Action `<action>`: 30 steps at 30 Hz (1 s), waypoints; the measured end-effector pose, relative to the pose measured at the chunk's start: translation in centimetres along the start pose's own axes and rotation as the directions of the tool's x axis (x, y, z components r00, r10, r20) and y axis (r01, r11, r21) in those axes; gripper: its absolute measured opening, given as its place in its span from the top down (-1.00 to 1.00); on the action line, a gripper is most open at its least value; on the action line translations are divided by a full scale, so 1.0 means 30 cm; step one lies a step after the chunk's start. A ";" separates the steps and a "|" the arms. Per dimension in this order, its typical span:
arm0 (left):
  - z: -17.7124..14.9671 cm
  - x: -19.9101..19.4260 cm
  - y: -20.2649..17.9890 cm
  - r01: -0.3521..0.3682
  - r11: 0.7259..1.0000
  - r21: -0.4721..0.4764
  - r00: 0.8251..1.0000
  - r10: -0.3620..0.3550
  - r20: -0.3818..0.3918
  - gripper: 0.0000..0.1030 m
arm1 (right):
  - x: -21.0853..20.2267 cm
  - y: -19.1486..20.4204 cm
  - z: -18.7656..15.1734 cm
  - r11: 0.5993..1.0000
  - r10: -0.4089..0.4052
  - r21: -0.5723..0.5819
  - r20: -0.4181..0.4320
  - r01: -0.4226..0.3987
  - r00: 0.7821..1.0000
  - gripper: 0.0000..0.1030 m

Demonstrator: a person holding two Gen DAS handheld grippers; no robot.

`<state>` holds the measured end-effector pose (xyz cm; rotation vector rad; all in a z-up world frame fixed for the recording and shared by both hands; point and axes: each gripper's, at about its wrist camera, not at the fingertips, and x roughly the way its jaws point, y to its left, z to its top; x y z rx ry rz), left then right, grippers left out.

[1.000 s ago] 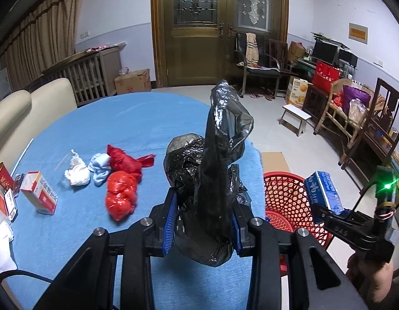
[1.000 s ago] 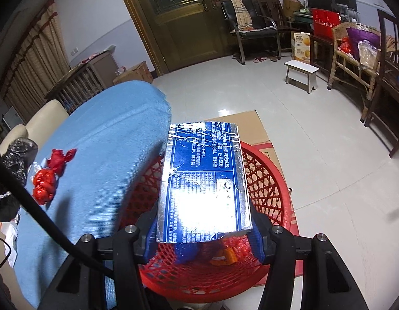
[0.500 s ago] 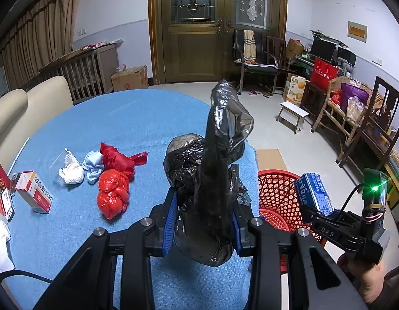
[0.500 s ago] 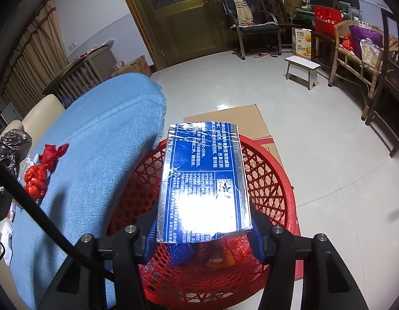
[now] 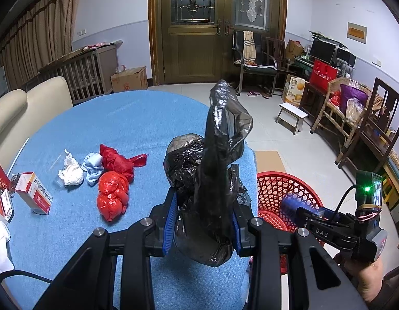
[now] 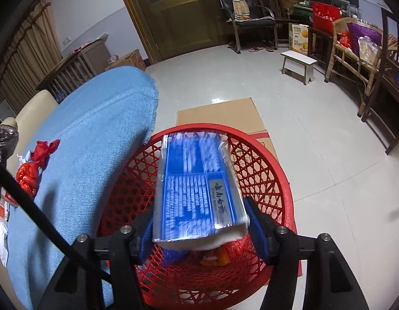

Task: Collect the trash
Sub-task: 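Drop the carton into the red basket with the right tool while the left holds the black bag, then lower the black bag into the red basket and open the left tool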

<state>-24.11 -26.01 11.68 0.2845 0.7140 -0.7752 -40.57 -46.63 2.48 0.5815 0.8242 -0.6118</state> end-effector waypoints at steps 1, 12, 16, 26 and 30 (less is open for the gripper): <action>0.002 0.003 0.000 0.001 1.000 0.001 1.000 -0.001 0.001 0.28 | 0.000 -0.002 0.001 1.000 0.001 0.002 0.001 -0.001 1.000 -0.37; 0.036 0.038 -0.157 0.087 0.994 0.064 0.996 -0.086 -0.022 0.28 | -0.129 -0.095 0.045 0.997 0.017 0.068 0.107 -0.024 0.994 -0.42; 0.043 0.076 -0.257 0.151 0.984 0.099 0.988 -0.146 -0.057 0.28 | -0.179 -0.154 0.054 0.993 0.016 0.115 0.141 -0.033 0.990 -0.42; 0.034 0.208 -0.426 0.266 0.955 0.130 0.949 -0.236 -0.208 0.11 | -0.219 -0.296 0.055 0.978 0.006 0.206 0.165 -0.040 0.986 -0.43; 0.032 0.222 -0.432 0.220 0.964 0.152 0.962 -0.188 -0.200 -0.39 | -0.222 -0.317 0.050 0.975 0.006 0.220 0.164 -0.042 0.986 -0.43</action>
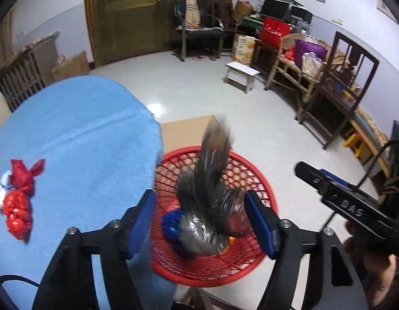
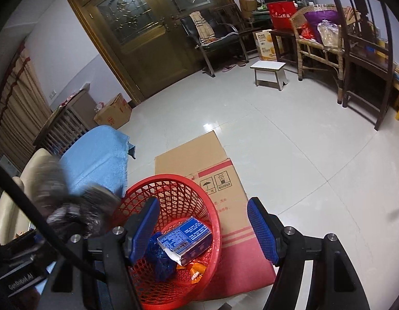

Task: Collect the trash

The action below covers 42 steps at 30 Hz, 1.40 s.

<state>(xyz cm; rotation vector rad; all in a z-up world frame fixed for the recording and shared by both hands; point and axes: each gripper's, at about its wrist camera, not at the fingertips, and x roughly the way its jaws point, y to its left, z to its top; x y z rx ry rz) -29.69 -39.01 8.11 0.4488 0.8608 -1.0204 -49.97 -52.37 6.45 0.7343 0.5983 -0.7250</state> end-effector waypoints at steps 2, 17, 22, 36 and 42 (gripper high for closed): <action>-0.002 -0.021 0.017 0.007 1.000 -0.010 1.000 -0.007 0.016 -0.39 | -0.004 -0.004 -0.004 1.000 0.002 0.001 -0.001 -0.002 1.000 -0.43; -0.124 -0.287 0.404 -0.134 0.958 -0.255 0.973 0.176 0.150 -0.43 | 0.017 0.160 -0.031 0.995 0.041 -0.086 -0.051 -0.045 0.998 -0.43; -0.231 -0.314 0.516 -0.179 0.924 -0.337 0.963 0.234 0.132 -0.43 | 0.028 0.276 -0.065 0.984 0.080 -0.153 -0.076 -0.091 0.994 -0.44; -0.493 -0.411 0.808 -0.255 0.797 -0.548 0.931 0.354 0.083 -0.43 | 0.061 0.632 -0.210 0.911 0.142 -0.362 -0.174 -0.197 0.974 -0.44; -0.571 -0.449 0.900 -0.265 0.749 -0.608 0.918 0.390 0.080 -0.43 | 0.099 0.794 -0.274 0.880 0.183 -0.386 -0.264 -0.278 0.947 -0.55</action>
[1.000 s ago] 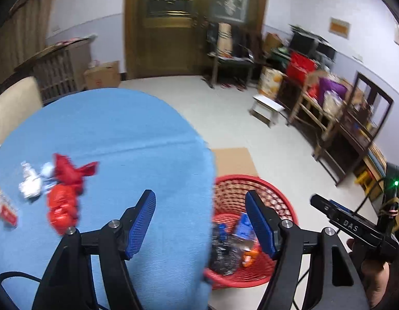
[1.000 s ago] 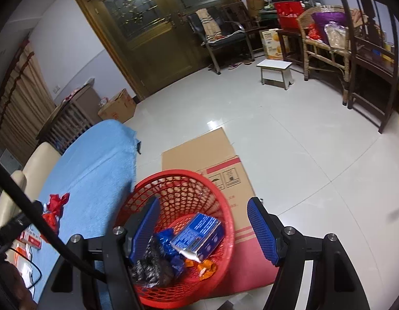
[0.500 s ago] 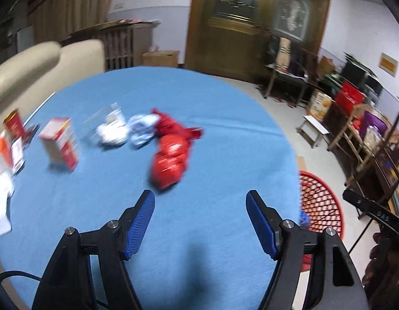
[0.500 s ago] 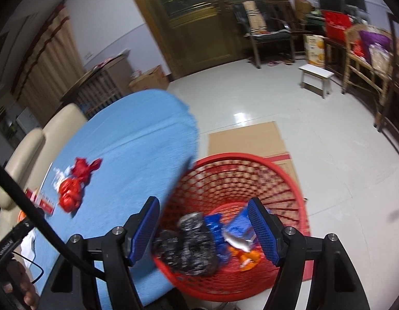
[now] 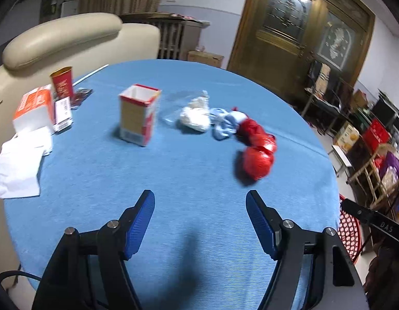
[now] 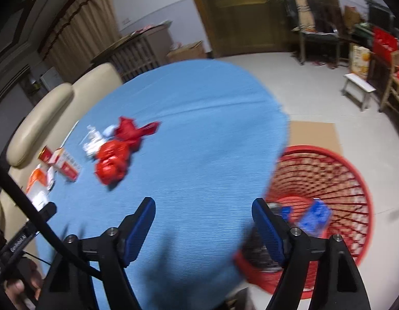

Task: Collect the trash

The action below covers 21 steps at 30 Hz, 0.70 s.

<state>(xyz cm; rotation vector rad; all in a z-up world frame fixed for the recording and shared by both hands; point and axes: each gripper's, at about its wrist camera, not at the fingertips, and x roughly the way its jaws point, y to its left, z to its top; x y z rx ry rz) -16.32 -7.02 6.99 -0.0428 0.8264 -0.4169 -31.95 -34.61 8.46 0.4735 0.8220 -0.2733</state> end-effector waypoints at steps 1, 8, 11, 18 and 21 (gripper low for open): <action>0.001 -0.001 0.013 -0.005 1.000 -0.007 1.000 0.005 0.003 -0.43 | 0.016 0.034 0.004 1.000 0.003 -0.016 -0.014 -0.004 1.000 -0.55; 0.001 -0.011 0.121 -0.037 0.997 -0.064 0.999 0.038 0.015 -0.43 | 0.129 0.249 0.033 0.988 0.120 -0.090 -0.063 -0.125 0.991 -0.55; 0.000 -0.008 0.155 -0.046 0.995 -0.088 0.999 0.047 0.013 -0.43 | 0.169 0.331 0.054 0.981 0.143 -0.122 -0.064 -0.150 0.988 -0.55; 0.009 0.001 0.208 -0.054 0.992 -0.114 0.998 0.056 0.016 -0.43 | 0.299 0.469 0.119 0.981 0.110 -0.150 -0.079 -0.121 0.991 -0.55; 0.024 0.012 0.226 -0.061 0.991 -0.117 0.998 0.063 0.018 -0.43 | 0.350 0.497 0.141 0.984 0.086 -0.150 -0.084 -0.098 0.993 -0.55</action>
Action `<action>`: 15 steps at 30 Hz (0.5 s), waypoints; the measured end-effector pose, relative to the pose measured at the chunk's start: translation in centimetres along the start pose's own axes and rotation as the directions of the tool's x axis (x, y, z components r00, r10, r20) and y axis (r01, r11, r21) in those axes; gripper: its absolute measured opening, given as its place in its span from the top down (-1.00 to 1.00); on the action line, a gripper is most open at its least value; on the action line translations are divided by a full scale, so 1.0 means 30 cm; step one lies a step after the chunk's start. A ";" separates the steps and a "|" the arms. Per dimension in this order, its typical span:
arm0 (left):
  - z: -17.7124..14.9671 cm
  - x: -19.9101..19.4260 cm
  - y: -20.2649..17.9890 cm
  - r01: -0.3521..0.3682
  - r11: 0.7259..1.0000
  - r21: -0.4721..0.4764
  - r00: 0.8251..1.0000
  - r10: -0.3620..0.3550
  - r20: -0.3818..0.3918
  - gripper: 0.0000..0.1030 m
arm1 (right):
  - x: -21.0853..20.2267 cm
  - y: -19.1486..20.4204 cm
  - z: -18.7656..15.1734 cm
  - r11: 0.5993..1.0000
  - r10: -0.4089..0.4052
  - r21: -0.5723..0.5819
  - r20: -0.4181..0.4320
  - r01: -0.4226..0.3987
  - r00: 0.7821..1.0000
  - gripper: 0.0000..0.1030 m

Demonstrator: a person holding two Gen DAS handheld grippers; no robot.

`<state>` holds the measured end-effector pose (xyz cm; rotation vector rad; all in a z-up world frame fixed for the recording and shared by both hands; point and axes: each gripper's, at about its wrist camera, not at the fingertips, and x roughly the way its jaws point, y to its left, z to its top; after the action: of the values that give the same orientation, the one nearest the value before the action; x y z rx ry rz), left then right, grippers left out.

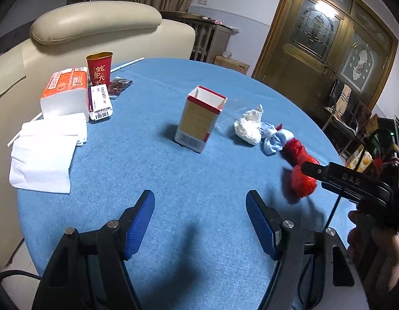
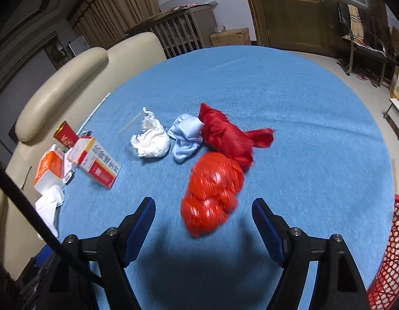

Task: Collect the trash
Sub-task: 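Close the right tool on the round red plastic bag while the left tool reaches the white-and-red paper box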

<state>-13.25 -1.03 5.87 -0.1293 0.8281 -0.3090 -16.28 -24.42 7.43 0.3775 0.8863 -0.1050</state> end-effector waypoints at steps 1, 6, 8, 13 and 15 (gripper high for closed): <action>0.006 0.005 0.002 -0.001 1.000 0.001 1.000 0.001 0.000 -0.43 | 0.008 -0.003 0.006 1.000 -0.005 0.003 -0.003 0.005 1.000 -0.55; 0.069 0.052 0.006 -0.007 1.000 0.013 1.000 0.006 0.019 -0.43 | 0.062 -0.002 0.025 1.000 -0.027 0.011 -0.009 0.027 1.000 -0.49; 0.099 0.073 0.003 0.003 1.000 0.015 0.999 -0.004 0.037 -0.43 | 0.077 0.000 0.026 0.999 -0.046 0.000 -0.016 0.046 0.999 -0.22; 0.184 0.160 -0.020 -0.002 0.997 0.079 0.998 -0.003 0.060 -0.44 | 0.101 -0.010 0.016 0.998 -0.052 -0.020 -0.030 0.052 0.998 -0.03; 0.206 0.194 -0.021 -0.014 0.995 0.102 0.998 0.009 0.056 -0.44 | 0.097 -0.014 0.012 0.998 -0.047 -0.030 -0.023 0.046 0.999 -0.02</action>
<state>-5.12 -3.55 6.06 -0.0370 0.7558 -0.3350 -14.29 -24.75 5.25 0.3315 0.9192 -0.1308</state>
